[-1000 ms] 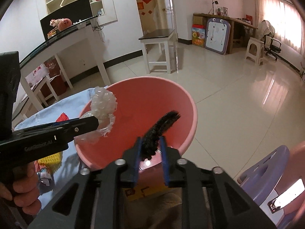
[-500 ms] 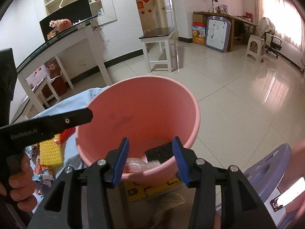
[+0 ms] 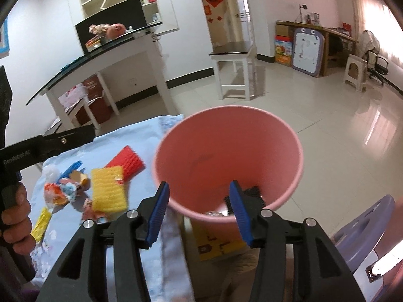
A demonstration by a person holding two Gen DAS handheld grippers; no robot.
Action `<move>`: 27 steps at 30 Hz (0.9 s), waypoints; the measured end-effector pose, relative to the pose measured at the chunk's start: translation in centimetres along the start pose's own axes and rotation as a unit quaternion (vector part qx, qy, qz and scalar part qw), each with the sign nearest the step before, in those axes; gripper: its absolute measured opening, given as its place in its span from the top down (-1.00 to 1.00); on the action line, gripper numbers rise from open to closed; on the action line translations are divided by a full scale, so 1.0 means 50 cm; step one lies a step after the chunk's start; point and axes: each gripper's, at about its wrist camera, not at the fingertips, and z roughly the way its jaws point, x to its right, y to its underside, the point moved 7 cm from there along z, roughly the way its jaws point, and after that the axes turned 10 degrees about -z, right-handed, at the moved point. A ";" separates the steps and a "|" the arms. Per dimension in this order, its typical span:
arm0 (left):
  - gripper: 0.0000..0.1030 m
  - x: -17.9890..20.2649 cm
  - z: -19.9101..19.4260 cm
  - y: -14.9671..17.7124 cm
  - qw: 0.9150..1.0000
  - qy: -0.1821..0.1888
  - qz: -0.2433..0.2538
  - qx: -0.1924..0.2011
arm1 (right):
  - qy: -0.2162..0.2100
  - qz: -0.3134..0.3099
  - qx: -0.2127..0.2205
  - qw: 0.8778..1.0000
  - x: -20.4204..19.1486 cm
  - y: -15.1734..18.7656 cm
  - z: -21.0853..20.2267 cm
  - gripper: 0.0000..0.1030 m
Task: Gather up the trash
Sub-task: 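Grasp the pink-and-blue printed paper wrapper with the left gripper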
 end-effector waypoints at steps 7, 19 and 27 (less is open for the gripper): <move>0.09 -0.093 -0.079 0.031 0.999 -0.026 -0.019 0.012 | -0.035 -0.016 -0.008 0.999 -0.069 0.014 -0.002 0.05; 0.08 -0.090 -0.056 0.187 0.997 -0.015 -0.005 -0.076 | -0.061 -0.016 -0.035 0.997 -0.116 0.044 0.023 0.04; 0.09 -0.107 -0.020 0.219 0.994 -0.030 -0.016 -0.103 | -0.066 -0.011 -0.040 0.997 -0.113 0.053 0.024 0.02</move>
